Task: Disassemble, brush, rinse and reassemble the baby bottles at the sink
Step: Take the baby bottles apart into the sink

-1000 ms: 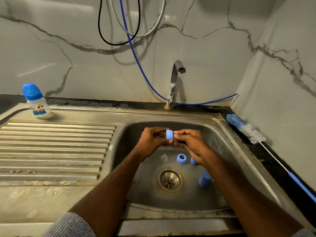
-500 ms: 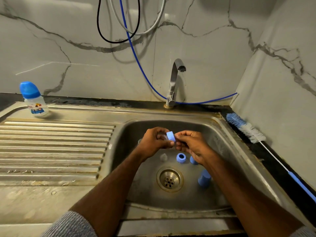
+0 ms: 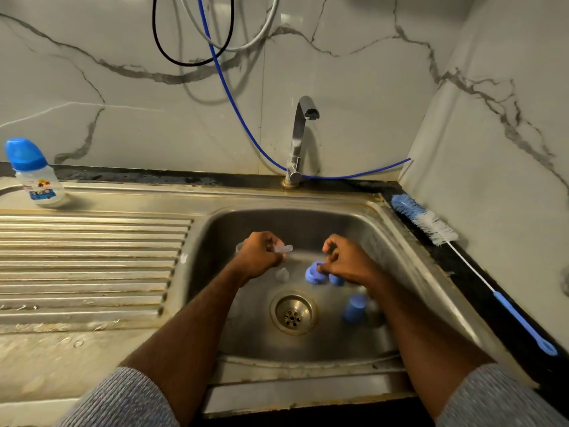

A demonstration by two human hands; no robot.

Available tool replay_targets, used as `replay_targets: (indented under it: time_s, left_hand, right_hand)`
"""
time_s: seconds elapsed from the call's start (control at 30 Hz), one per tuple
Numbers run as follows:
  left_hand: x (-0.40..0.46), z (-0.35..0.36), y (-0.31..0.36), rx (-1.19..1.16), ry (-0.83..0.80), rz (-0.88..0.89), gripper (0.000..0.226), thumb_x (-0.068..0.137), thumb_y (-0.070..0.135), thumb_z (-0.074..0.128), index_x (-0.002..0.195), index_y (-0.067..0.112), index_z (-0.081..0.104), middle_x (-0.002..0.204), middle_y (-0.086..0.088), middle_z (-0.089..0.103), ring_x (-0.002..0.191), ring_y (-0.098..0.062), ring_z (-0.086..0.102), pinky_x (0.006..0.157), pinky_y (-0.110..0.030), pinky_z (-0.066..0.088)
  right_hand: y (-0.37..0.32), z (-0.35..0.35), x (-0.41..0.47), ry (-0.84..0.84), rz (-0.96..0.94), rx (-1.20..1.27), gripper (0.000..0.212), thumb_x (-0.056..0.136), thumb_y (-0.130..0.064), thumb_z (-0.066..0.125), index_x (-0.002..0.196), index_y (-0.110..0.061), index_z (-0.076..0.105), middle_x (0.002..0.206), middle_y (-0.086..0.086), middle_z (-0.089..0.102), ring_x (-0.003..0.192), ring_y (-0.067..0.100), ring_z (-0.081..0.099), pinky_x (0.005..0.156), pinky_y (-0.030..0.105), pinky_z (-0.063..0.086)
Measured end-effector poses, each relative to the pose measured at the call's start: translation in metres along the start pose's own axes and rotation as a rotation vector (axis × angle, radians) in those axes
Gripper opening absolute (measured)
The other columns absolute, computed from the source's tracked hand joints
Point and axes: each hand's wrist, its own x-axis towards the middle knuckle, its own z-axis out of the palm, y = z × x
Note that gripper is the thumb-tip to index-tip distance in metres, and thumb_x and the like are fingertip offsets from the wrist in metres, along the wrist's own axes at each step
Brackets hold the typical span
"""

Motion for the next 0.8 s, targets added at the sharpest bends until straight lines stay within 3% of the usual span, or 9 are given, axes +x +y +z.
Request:
replay_targets:
  time_s: [0.13,0.23,0.37,0.47,0.57,0.67,0.8]
  left_hand:
    - [-0.004,0.003,0.005,0.02,-0.064,-0.028,0.021,0.087,0.006,0.073,0.106,0.007,0.063,0.1,-0.016,0.07,0.096,-0.028,0.071,0.08,-0.033,0.062]
    - [-0.003,0.003,0.005,0.044,-0.117,-0.02,0.021,0.089,0.005,0.071,0.108,0.008,0.062,0.106,-0.015,0.068,0.099,-0.027,0.069,0.082,-0.036,0.062]
    - [0.0,0.002,0.003,0.106,-0.123,0.054,0.019,0.088,0.006,0.072,0.106,0.01,0.067,0.102,-0.008,0.067,0.095,-0.023,0.066,0.071,-0.027,0.057]
    - [0.0,0.001,0.002,0.138,-0.092,0.102,0.022,0.085,0.005,0.075,0.106,0.01,0.07,0.099,-0.003,0.068,0.093,-0.016,0.064,0.075,-0.021,0.05]
    - [0.002,0.002,0.0,0.23,-0.081,0.129,0.021,0.083,0.008,0.077,0.102,0.013,0.07,0.095,0.0,0.068,0.089,-0.012,0.065,0.072,-0.016,0.048]
    - [0.005,0.005,-0.005,0.352,-0.088,0.147,0.02,0.08,0.008,0.078,0.096,0.015,0.068,0.092,-0.002,0.069,0.088,-0.016,0.067,0.077,-0.026,0.056]
    - [0.005,0.01,-0.012,0.541,-0.153,0.141,0.02,0.078,0.017,0.083,0.092,0.019,0.069,0.099,0.002,0.067,0.092,-0.014,0.063,0.083,-0.028,0.054]
  right_hand:
    - [0.012,0.011,0.001,-0.227,-0.044,-0.34,0.044,0.064,-0.029,0.083,0.092,-0.029,0.049,0.09,-0.005,0.067,0.086,0.02,0.062,0.076,0.039,0.055]
    - [0.013,0.021,-0.003,-0.328,-0.011,-0.476,0.047,0.062,-0.033,0.079,0.098,-0.033,0.048,0.1,-0.004,0.06,0.099,0.016,0.051,0.08,0.034,0.048]
    - [0.017,0.028,-0.001,-0.403,0.024,-0.484,0.045,0.06,-0.027,0.077,0.087,-0.039,0.043,0.098,0.003,0.062,0.095,0.021,0.058,0.084,0.044,0.055]
    - [0.017,0.028,0.0,-0.455,0.011,-0.53,0.045,0.066,-0.022,0.082,0.083,-0.035,0.042,0.102,0.002,0.061,0.094,0.023,0.061,0.086,0.048,0.055]
    - [0.014,0.027,0.001,-0.417,-0.012,-0.482,0.046,0.061,-0.019,0.083,0.079,-0.034,0.044,0.097,-0.001,0.06,0.092,0.018,0.058,0.08,0.04,0.055]
    - [0.012,0.023,0.005,-0.276,-0.052,-0.459,0.039,0.064,-0.019,0.08,0.077,-0.03,0.045,0.09,-0.009,0.058,0.087,0.014,0.054,0.074,0.033,0.048]
    - [0.014,0.024,0.01,-0.209,-0.076,-0.426,0.031,0.069,-0.021,0.08,0.079,-0.028,0.052,0.093,-0.007,0.06,0.087,0.018,0.06,0.07,0.028,0.045]
